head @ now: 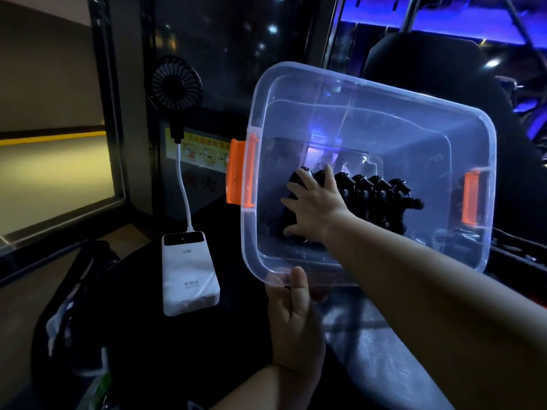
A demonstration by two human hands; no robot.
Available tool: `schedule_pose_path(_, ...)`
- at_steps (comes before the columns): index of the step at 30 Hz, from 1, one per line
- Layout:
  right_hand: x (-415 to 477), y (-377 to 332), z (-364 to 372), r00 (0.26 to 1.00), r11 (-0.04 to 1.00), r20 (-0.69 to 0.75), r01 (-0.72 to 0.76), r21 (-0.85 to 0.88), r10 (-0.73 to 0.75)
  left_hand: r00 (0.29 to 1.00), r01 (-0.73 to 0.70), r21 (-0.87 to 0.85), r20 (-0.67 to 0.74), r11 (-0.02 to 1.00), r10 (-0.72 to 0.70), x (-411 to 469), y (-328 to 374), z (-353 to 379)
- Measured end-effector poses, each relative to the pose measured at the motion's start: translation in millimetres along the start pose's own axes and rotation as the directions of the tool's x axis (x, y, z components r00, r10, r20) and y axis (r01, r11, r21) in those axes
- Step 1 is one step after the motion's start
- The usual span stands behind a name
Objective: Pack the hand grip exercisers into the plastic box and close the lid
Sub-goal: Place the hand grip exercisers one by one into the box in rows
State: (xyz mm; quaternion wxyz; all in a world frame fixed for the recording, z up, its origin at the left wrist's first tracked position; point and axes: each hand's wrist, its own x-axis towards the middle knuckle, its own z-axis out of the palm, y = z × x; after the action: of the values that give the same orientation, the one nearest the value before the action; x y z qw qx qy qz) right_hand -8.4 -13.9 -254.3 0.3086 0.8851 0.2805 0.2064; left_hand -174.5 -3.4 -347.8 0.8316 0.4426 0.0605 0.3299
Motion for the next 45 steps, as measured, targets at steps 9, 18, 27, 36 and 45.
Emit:
schedule_pose_path(9, -44.9, 27.2, -1.4, 0.973, 0.923, -0.109, -0.155, 0.352, 0.205, 1.000, -0.015, 0.206, 0.019, 0.978, 0.011, 4.9, -7.7, -7.1)
schedule_pose_path(18, -163.9, 57.4, 24.0, 0.686, 0.656, -0.330, -0.284, 0.699, 0.648, 0.993, -0.106, 0.210, 0.073, 0.972, 0.093, 8.9, -12.9, -4.6)
schedule_pose_path(27, -253.4, 84.5, 91.5, 0.611, 0.483, -0.060, -0.558, 0.675, 0.789, 0.996, -0.086, 0.180, 0.045, 0.980, 0.079, 6.6, -10.4, 1.6)
schedule_pose_path(36, -328.6, 134.6, 149.7, 0.328, 0.196, 0.424, -0.925, 0.324, 0.844, 0.995, -0.097, 0.165, 0.028, 0.982, 0.093, 1.8, -2.8, 7.3)
schedule_pose_path(45, -346.0, 152.6, 160.4, 0.240, 0.139, 0.563, -0.966, 0.218, 0.790, 0.994, -0.109, 0.195, 0.031, 0.975, 0.105, 1.4, -3.5, 8.3)
